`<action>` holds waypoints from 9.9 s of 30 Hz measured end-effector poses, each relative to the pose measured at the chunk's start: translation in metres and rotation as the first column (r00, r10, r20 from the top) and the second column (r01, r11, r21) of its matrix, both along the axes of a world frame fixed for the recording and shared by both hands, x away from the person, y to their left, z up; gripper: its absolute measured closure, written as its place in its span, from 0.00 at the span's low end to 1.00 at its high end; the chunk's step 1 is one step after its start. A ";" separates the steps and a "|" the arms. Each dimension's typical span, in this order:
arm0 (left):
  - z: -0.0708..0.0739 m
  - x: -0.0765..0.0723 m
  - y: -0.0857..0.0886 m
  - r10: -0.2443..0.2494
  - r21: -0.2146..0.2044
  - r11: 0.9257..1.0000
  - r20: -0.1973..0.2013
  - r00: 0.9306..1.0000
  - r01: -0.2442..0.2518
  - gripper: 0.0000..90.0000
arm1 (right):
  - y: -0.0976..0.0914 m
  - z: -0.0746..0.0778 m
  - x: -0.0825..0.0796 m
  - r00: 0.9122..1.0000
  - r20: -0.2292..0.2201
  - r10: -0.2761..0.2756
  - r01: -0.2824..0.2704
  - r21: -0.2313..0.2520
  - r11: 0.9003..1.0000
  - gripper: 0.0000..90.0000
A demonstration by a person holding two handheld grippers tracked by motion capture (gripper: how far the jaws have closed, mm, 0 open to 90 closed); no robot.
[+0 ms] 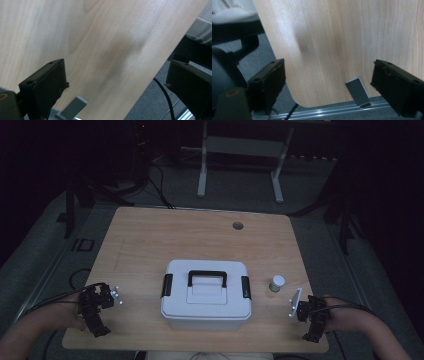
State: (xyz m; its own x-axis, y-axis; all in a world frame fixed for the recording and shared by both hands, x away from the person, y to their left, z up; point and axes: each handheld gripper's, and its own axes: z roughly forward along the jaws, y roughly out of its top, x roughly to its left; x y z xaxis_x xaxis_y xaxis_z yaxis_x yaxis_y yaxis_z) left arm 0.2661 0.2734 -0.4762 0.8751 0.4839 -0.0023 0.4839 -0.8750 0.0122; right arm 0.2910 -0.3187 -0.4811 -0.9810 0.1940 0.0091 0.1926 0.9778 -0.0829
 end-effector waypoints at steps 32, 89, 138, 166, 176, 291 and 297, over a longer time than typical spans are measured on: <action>0.085 0.001 -0.035 -0.079 -0.093 0.992 0.097 0.992 0.088 0.04 | 0.006 0.013 -0.002 1.000 0.009 -0.023 0.023 0.059 0.998 0.13; 0.135 0.086 -0.247 -0.450 -0.147 0.876 0.097 0.888 0.460 0.16 | 0.014 0.011 0.002 1.000 0.011 0.008 -0.008 0.069 0.998 0.18; 0.129 0.091 -0.268 -0.484 -0.077 0.872 0.005 0.875 0.483 0.93 | 0.016 0.018 -0.001 0.999 0.007 0.037 -0.037 0.085 0.996 0.26; 0.174 0.083 -0.182 -0.390 -0.111 0.911 0.075 0.918 0.396 0.93 | 0.017 0.021 0.001 0.999 0.044 0.009 -0.014 0.112 0.994 0.15; 0.177 0.075 -0.121 -0.284 -0.128 0.947 0.090 0.955 0.294 0.93 | 0.021 0.021 0.002 0.999 0.046 0.014 -0.019 0.107 0.994 0.15; 0.009 0.101 0.012 0.112 -0.250 0.963 0.023 0.993 -0.103 0.38 | -0.009 0.007 0.039 0.990 0.049 -0.130 0.120 0.172 0.978 0.12; 0.010 0.099 0.012 0.110 -0.248 0.963 0.013 0.994 -0.103 0.38 | -0.010 0.011 0.048 0.990 0.063 -0.127 0.115 0.168 0.979 0.12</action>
State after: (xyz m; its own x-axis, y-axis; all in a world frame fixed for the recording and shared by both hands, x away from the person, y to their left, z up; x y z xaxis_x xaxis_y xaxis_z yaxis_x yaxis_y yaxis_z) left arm 0.3648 0.2857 -0.4665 0.8199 0.5618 -0.1105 0.5708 -0.7868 0.2349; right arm 0.3393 -0.3283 -0.4704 -0.9494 0.3133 -0.0199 0.3102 0.9460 0.0944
